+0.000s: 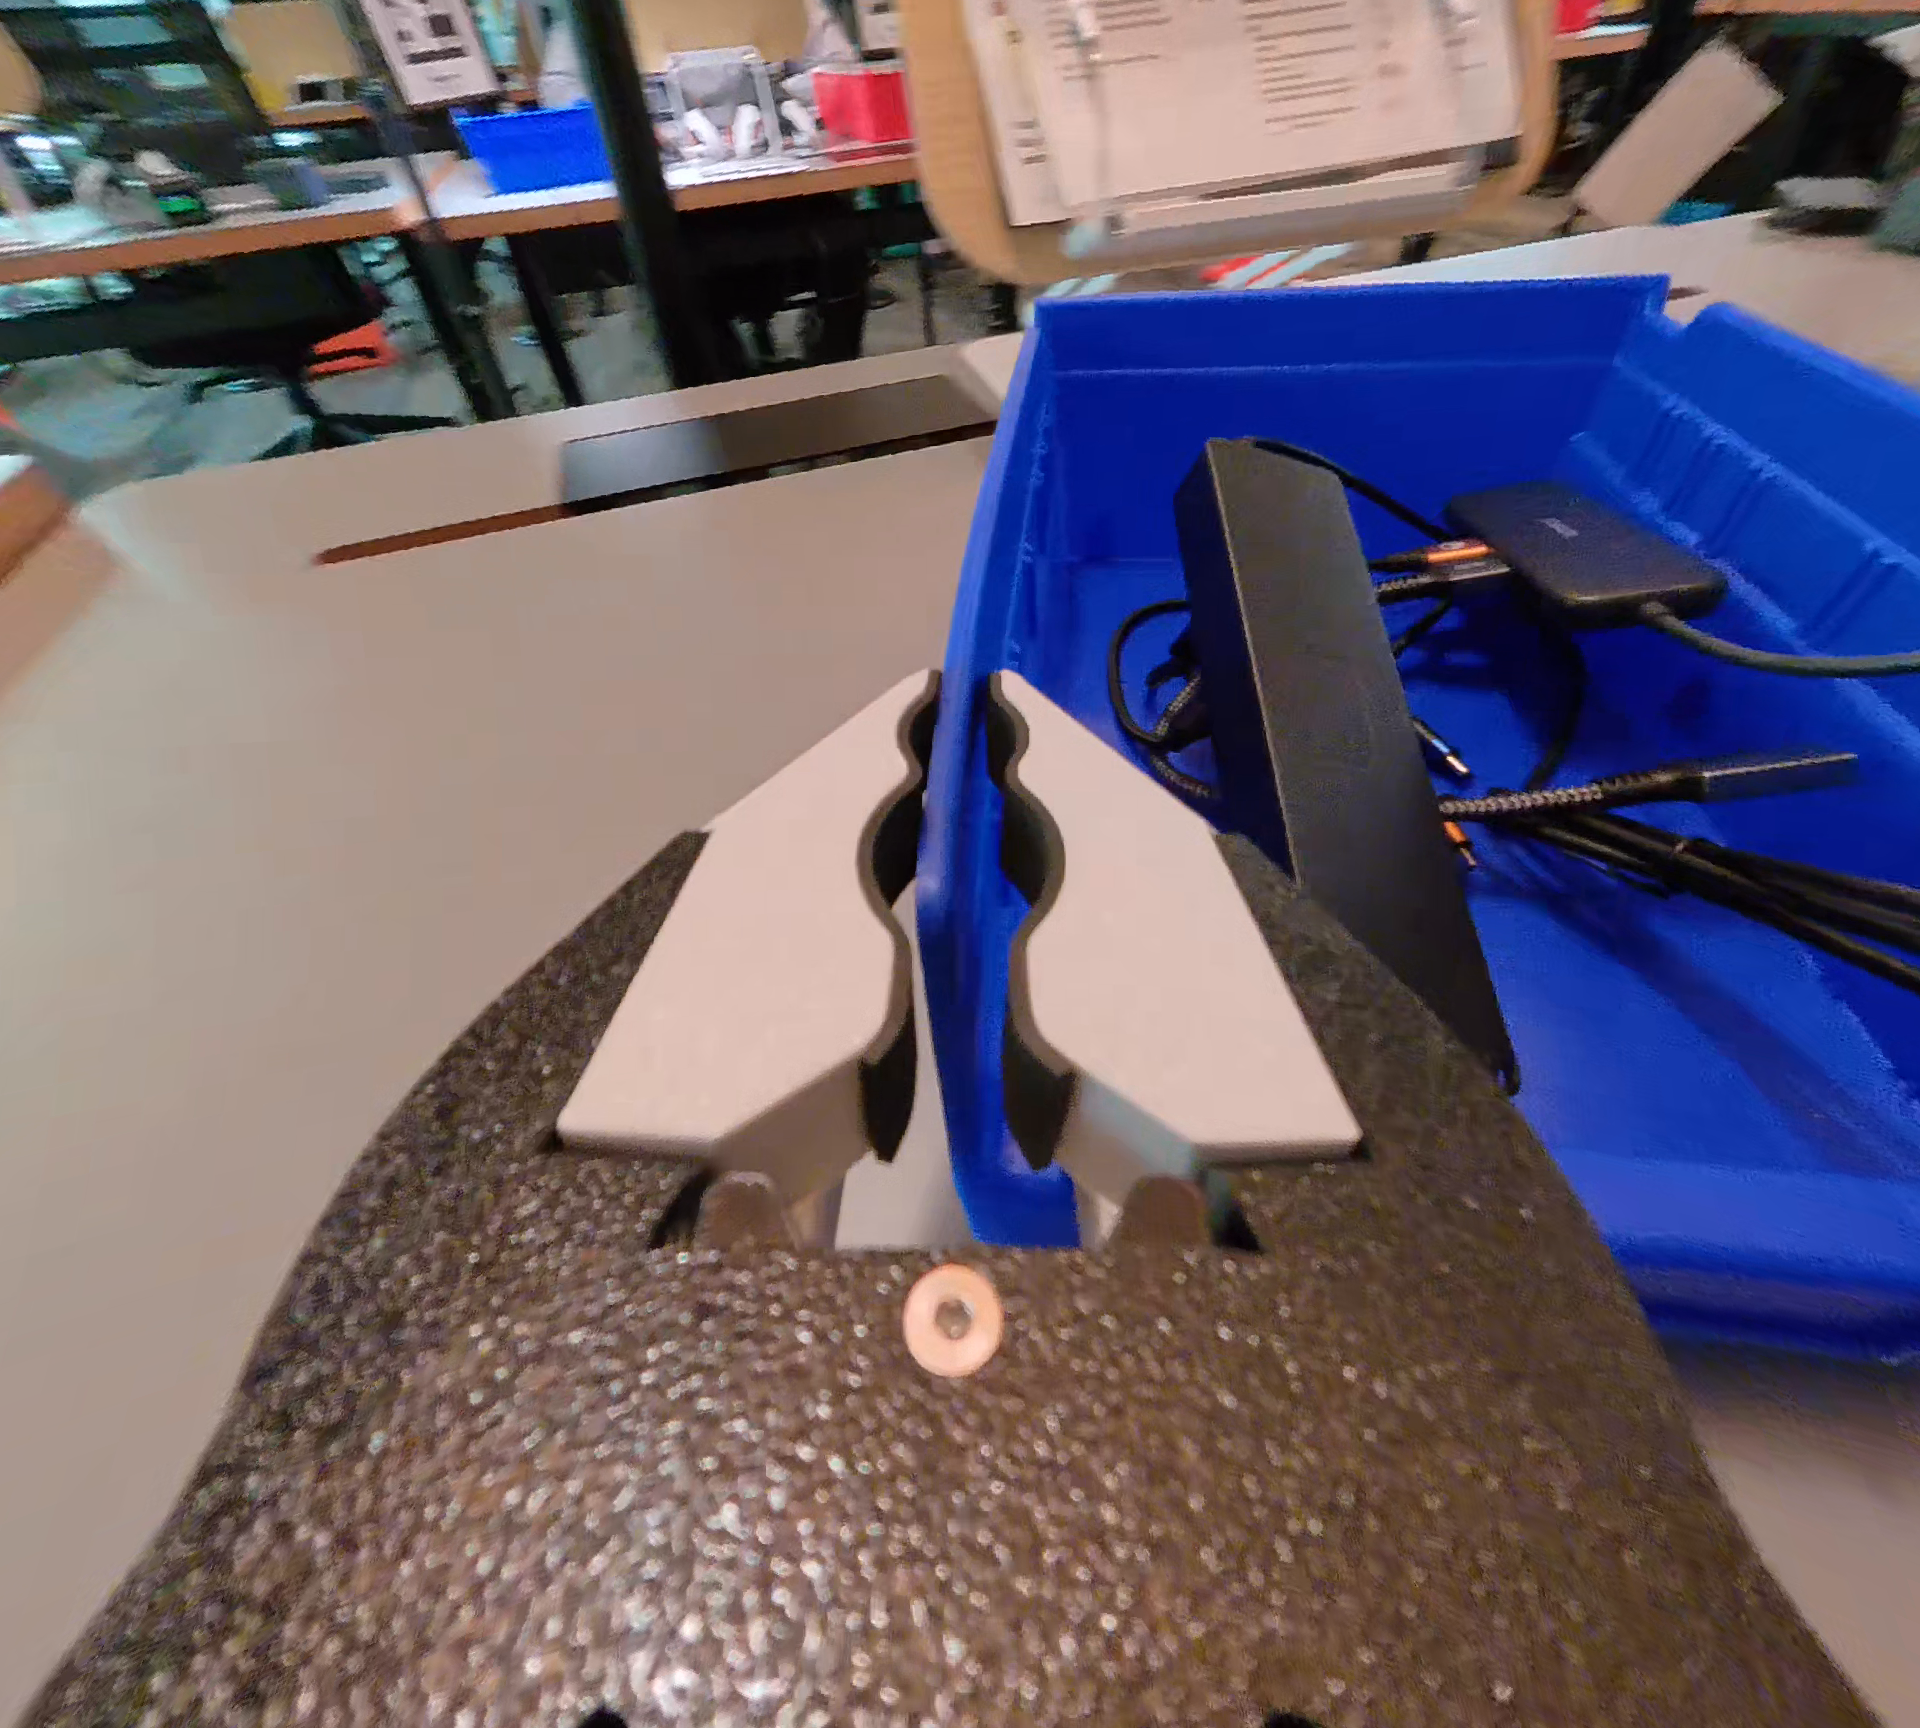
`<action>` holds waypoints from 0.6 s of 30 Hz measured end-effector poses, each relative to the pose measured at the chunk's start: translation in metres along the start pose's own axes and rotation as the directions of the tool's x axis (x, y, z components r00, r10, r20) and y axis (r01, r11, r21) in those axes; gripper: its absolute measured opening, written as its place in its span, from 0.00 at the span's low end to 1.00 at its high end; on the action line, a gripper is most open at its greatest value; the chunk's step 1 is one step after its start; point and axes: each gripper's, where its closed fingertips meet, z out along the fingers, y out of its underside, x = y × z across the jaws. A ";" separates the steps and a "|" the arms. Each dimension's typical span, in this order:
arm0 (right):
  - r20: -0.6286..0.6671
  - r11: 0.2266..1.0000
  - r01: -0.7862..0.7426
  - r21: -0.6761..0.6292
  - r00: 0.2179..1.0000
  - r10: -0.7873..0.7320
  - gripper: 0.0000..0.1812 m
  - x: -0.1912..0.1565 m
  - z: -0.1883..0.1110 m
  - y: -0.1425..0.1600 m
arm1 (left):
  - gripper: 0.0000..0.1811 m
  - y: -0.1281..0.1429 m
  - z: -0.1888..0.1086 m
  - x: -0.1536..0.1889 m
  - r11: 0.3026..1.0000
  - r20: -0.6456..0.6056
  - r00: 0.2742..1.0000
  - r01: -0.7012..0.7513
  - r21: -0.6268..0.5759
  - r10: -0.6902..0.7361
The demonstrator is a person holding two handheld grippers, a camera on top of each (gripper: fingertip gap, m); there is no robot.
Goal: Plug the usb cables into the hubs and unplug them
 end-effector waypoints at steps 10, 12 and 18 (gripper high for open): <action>-0.152 0.922 -0.308 -0.233 0.948 0.278 0.12 0.156 0.015 0.213 | 0.02 0.017 -0.045 -0.144 0.995 0.336 0.939 0.088 -0.038 -0.071; -0.135 0.924 -0.278 -0.262 0.959 0.250 0.12 0.163 0.023 0.221 | 0.03 0.018 -0.043 -0.170 0.995 0.380 0.924 0.065 -0.072 -0.033; -0.059 0.922 -0.165 -0.350 0.986 0.154 0.12 0.167 0.056 0.216 | 0.04 0.017 -0.004 -0.232 0.989 0.367 0.928 0.109 -0.101 -0.065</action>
